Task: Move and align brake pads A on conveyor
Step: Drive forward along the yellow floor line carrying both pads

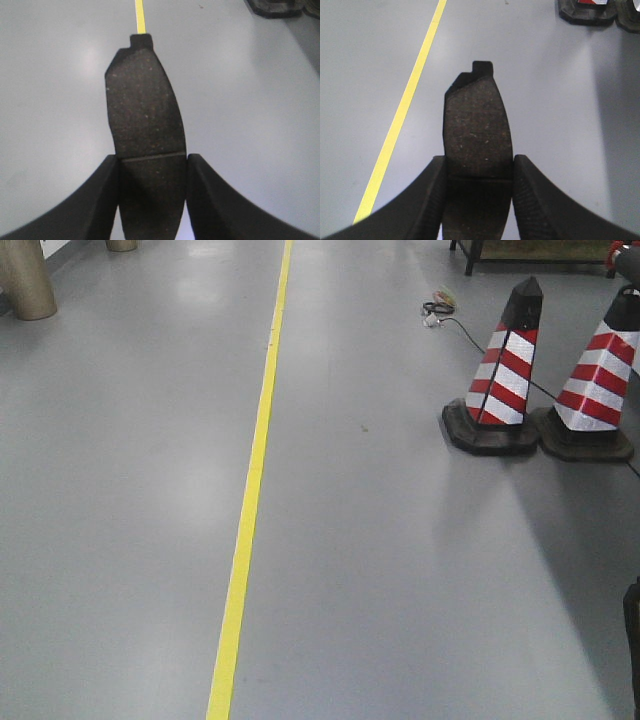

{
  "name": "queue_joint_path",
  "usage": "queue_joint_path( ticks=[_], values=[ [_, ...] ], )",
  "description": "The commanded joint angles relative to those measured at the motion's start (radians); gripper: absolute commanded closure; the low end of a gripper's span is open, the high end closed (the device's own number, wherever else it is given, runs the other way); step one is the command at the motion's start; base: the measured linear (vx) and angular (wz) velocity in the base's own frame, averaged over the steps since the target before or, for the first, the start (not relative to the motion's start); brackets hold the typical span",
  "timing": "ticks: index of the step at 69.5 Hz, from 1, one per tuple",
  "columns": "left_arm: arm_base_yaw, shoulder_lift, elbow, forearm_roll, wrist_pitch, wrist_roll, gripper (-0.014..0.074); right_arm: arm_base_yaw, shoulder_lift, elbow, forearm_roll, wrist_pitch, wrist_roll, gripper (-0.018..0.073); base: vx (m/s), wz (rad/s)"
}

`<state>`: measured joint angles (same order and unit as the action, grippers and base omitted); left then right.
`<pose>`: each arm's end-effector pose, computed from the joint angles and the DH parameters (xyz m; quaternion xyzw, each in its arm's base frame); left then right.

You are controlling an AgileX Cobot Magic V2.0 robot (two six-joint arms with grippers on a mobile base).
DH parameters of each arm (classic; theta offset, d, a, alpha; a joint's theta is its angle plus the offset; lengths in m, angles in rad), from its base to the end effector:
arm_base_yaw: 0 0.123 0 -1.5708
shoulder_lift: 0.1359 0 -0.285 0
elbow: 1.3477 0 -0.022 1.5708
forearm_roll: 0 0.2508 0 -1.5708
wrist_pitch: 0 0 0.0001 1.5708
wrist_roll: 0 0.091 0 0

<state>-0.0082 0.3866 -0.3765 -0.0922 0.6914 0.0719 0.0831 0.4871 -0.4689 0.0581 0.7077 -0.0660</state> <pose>0.0756 -0.0060 0.2542 0.0175 0.8869 -0.0278 0.4609 0.0896 0.0109 0.2743 -0.0553 0.8913 0.0306 0.4489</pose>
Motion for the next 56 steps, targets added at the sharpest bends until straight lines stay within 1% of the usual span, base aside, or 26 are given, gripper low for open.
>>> queue_joint_path(
  ticks=[1, 56],
  values=[
    [-0.006, 0.007, -0.029, -0.012, -0.084, -0.007, 0.0422, -0.005, 0.001, -0.031, 0.000, -0.084, -0.010, 0.0372, 0.56, 0.01],
    [-0.006, 0.007, -0.029, -0.012, -0.084, -0.007, 0.0422, -0.005, 0.001, -0.031, 0.000, -0.083, -0.010, 0.0372, 0.54, 0.00]
  ],
)
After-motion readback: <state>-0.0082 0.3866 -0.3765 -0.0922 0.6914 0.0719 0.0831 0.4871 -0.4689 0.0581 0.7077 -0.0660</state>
